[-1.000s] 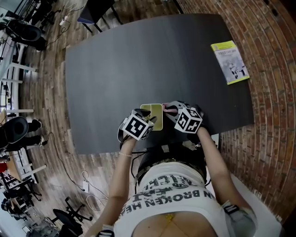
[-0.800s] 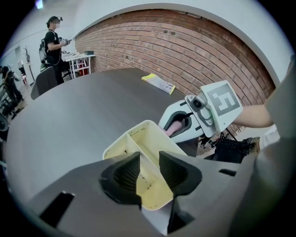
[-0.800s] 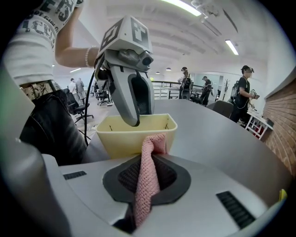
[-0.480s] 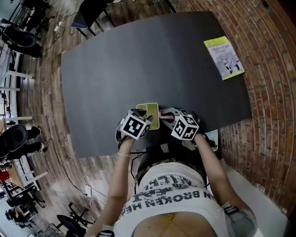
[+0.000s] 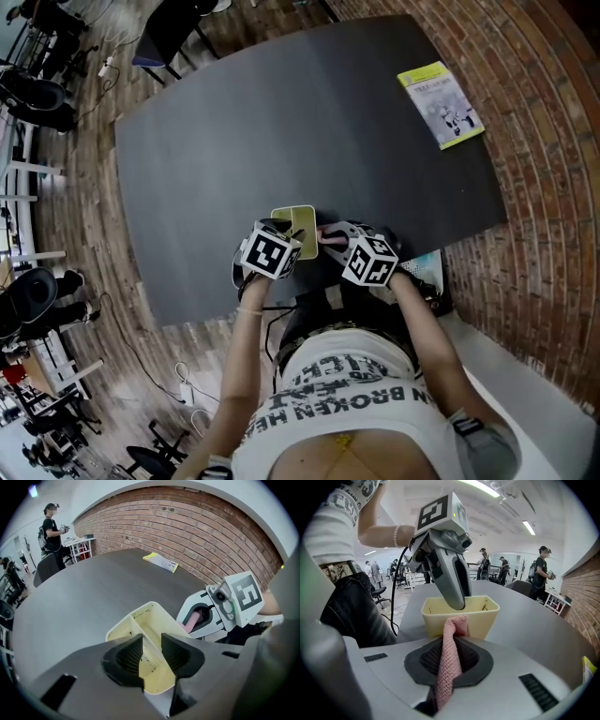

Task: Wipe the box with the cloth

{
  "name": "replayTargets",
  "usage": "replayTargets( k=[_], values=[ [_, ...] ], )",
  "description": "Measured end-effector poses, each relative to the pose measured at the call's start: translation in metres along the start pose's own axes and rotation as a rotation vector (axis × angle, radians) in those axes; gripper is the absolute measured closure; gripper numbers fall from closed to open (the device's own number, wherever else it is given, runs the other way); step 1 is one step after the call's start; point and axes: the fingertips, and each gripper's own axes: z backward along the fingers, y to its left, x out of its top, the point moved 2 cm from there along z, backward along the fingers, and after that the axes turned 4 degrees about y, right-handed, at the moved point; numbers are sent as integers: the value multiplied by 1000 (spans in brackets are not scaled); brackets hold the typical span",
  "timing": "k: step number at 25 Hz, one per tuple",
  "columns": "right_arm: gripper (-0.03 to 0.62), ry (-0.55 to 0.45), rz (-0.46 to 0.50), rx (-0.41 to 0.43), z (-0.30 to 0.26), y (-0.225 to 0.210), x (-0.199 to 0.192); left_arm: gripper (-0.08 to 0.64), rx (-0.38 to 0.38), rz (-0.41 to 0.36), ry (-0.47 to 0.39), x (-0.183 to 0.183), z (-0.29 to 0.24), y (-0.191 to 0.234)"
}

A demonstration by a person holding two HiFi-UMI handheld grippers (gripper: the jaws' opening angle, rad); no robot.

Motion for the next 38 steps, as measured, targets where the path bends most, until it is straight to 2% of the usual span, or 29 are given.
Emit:
replayTargets(
  k=[3, 9, 14, 17, 20, 22, 25, 27, 30, 32, 35, 38],
  values=[
    [575, 1, -15, 6, 1, 7, -2, 430, 34, -16, 7, 1, -4, 0],
    [575, -6, -30, 20, 4, 25, -2, 430, 28, 3, 2, 1, -2, 0],
    [575, -16, -17, 49, 4, 36, -1, 430, 62, -15, 22, 0, -2, 1],
    [575, -22, 14, 78, 4, 47, 3, 431, 76, 30, 60, 0, -3, 2],
    [575, -38, 15, 74, 6, 53, 6, 436, 94, 95, 89, 0, -10, 6],
    [575, -48, -8, 54, 9, 50, 4, 436, 110, 84, 95, 1, -13, 7],
    [575, -62, -58, 8, 18, 39, -3, 439, 112, 9, 114, 0, -14, 4],
    [574, -72, -95, -34, 26, 29, -7, 473, 121, -52, 141, -4, -18, 3],
    [575, -83, -142, -98, 36, 15, -13, 531, 170, -176, 177, -9, -17, 7],
    [575, -95, -167, -126, 43, 8, -15, 543, 181, -257, 186, -11, -16, 5],
    [575, -117, -209, -148, 50, -1, -17, 543, 155, -372, 175, -13, -17, -5],
    [575, -121, -235, -158, 52, -8, -18, 543, 117, -535, 170, -16, -19, -16]
  ],
)
